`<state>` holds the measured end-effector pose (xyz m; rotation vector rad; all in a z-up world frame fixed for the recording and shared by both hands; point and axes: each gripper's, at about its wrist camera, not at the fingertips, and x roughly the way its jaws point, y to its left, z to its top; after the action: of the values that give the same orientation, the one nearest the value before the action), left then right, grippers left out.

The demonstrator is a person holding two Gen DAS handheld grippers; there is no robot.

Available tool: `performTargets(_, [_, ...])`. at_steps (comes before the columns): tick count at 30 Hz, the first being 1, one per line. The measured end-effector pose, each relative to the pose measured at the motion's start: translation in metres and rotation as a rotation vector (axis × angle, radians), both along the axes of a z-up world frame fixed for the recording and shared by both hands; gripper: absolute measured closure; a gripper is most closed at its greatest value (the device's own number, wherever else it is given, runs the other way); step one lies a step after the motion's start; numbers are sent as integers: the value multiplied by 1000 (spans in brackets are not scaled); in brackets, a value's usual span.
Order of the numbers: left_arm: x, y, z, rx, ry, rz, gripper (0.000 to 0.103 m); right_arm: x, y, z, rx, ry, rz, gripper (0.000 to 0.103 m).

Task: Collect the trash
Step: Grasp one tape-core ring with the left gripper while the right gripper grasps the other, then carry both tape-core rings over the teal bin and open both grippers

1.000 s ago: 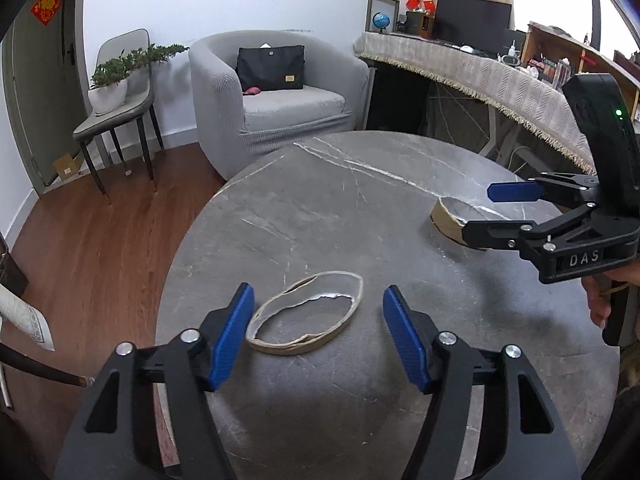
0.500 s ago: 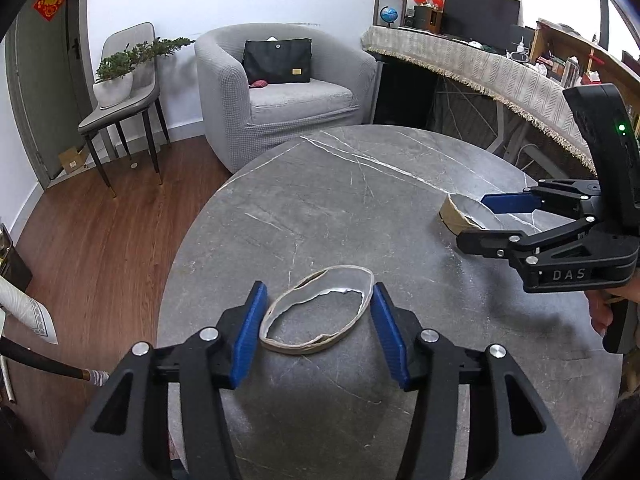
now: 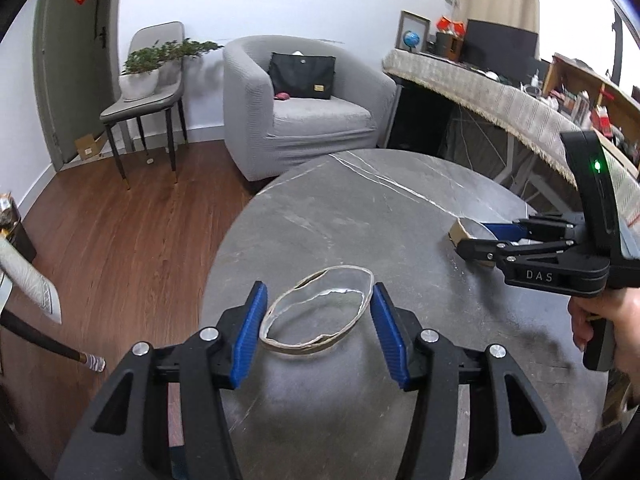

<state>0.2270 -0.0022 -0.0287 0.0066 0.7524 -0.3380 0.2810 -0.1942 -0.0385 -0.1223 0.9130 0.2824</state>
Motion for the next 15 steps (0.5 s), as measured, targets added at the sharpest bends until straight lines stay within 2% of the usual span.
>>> performTargets(15, [-72,20,20,-23,-30,71,47,-51,13,14,24,-47,-25,69])
